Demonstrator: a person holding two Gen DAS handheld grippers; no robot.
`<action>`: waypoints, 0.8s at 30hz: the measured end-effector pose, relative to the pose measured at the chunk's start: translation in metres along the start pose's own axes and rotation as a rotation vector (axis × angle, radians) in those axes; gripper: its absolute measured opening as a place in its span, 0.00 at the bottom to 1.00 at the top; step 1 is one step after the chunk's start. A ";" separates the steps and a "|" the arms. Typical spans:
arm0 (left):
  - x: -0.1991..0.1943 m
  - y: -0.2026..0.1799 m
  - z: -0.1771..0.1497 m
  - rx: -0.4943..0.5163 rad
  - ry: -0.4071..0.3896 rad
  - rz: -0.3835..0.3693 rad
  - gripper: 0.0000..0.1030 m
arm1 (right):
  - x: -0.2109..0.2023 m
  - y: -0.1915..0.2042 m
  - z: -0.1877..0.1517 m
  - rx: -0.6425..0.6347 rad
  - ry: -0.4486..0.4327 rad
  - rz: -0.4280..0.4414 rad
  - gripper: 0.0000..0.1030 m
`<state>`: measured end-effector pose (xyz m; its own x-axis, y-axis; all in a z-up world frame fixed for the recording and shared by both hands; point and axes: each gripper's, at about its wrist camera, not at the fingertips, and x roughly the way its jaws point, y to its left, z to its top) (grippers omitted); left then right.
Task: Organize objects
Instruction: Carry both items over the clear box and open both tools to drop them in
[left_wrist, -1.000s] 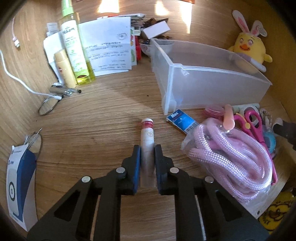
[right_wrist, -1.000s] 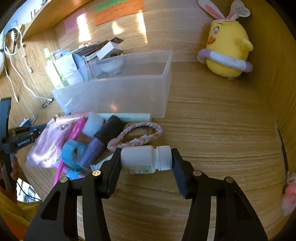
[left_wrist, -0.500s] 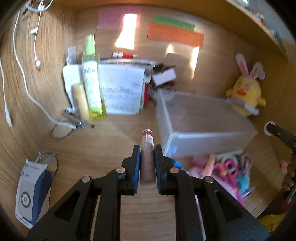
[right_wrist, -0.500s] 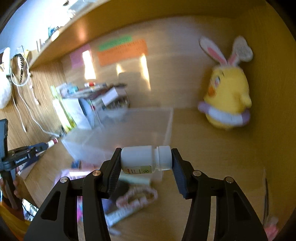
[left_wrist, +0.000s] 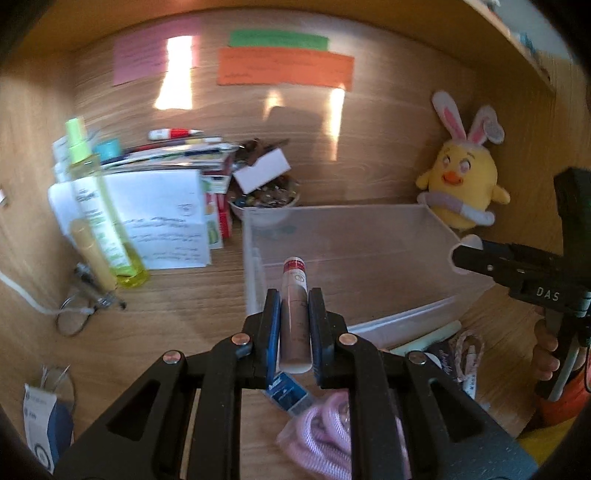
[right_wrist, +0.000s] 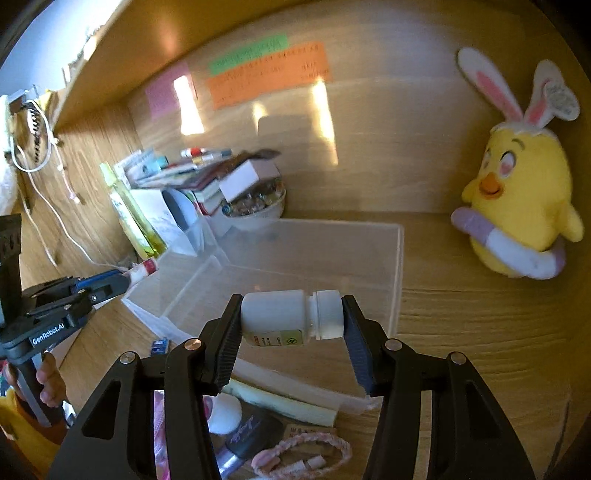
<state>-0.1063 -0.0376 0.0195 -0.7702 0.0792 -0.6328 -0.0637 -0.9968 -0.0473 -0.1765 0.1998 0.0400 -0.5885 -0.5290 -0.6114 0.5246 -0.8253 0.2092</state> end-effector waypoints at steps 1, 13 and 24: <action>0.005 -0.002 0.002 0.008 0.008 -0.002 0.14 | 0.004 0.000 0.000 0.001 0.009 0.000 0.47; 0.049 0.002 0.009 -0.026 0.128 -0.075 0.14 | 0.043 0.010 -0.005 -0.036 0.098 -0.048 0.47; 0.048 0.000 0.008 -0.015 0.130 -0.073 0.14 | 0.039 0.018 -0.005 -0.067 0.103 -0.059 0.52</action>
<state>-0.1482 -0.0335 -0.0042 -0.6751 0.1514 -0.7220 -0.1061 -0.9885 -0.1080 -0.1873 0.1655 0.0158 -0.5548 -0.4543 -0.6970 0.5328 -0.8374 0.1217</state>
